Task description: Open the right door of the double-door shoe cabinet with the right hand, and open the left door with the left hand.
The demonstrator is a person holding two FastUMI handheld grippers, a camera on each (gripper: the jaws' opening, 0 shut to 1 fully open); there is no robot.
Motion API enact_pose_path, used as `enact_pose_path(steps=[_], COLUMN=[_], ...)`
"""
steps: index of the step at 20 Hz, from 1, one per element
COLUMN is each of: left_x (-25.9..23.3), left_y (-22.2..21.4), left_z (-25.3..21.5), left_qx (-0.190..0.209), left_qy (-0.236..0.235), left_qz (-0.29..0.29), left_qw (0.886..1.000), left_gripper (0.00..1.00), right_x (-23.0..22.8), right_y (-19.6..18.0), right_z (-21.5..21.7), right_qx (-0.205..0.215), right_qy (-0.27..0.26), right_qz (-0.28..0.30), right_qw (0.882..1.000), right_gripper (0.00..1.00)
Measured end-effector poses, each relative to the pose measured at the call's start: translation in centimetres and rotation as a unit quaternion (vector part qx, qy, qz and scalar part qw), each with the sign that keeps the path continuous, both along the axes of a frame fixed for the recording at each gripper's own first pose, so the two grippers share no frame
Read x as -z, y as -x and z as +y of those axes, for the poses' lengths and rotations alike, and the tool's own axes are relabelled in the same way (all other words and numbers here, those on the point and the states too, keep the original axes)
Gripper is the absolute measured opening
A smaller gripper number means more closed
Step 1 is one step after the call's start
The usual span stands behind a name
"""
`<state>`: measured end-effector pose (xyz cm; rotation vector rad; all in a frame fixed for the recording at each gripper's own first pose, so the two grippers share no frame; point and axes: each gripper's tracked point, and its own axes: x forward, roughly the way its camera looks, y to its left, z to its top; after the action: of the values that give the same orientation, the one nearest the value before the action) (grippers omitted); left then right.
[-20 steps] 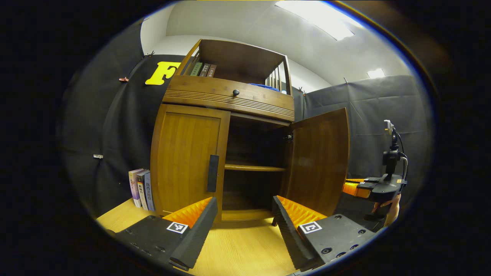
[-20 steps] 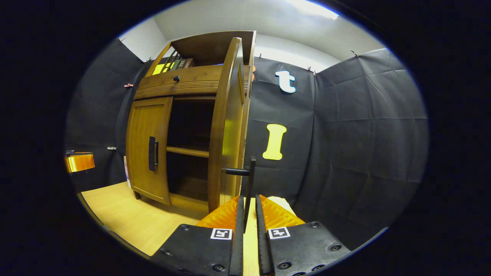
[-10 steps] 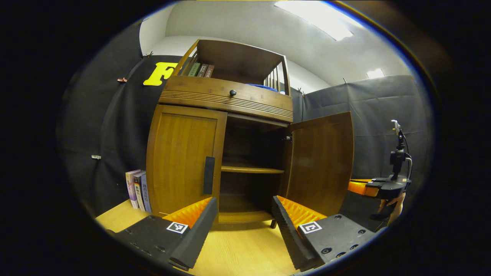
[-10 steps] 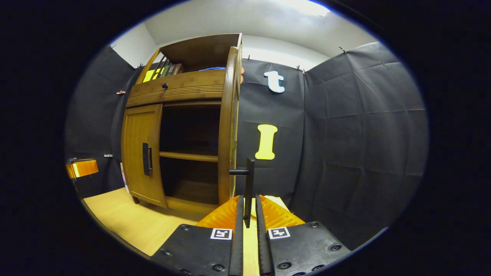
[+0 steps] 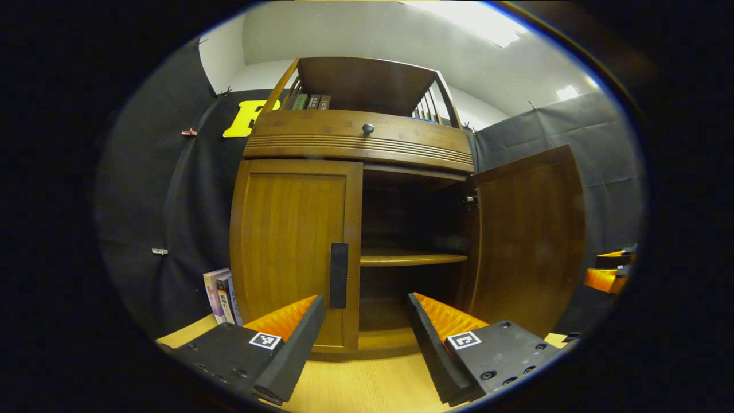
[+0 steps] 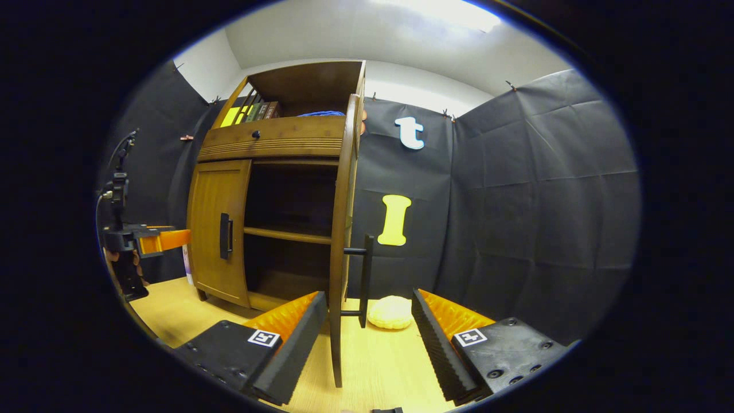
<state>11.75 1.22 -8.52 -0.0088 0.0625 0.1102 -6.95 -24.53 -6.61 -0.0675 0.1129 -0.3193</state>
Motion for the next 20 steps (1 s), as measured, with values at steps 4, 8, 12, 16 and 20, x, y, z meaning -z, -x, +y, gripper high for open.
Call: enact_pose_path(steps=[4,8,12,16,20], left_x=[1.1,1.8,4.0,4.8,4.9], left_y=[-5.5,-10.0,-13.1,-14.8,-15.7], left_z=[2.2,4.3,5.7,7.1,7.2], left_qx=[-0.020,-0.041,-0.045,-0.061,-0.049], left_qy=[-0.008,-0.028,-0.032,-0.029,-0.010], left_qz=[0.001,-0.027,-0.014,-0.024,-0.034], left_qw=[1.000,0.998,0.998,0.997,0.998], left_gripper=[0.86,0.86,0.86,0.86,0.75], right_x=[-0.9,-1.5,-2.6,-2.6,-1.5], right_y=[1.1,1.7,2.0,2.0,2.2], right_z=[0.4,-0.2,-1.3,-2.6,-4.3], right_qx=[0.003,0.016,0.034,0.047,0.070], right_qy=[0.010,0.026,0.046,0.046,0.041], right_qz=[-0.012,-0.018,-0.037,-0.043,-0.030], right_qw=[1.000,0.999,0.998,0.997,0.996], right_gripper=[0.97,0.96,0.96,0.98,0.98])
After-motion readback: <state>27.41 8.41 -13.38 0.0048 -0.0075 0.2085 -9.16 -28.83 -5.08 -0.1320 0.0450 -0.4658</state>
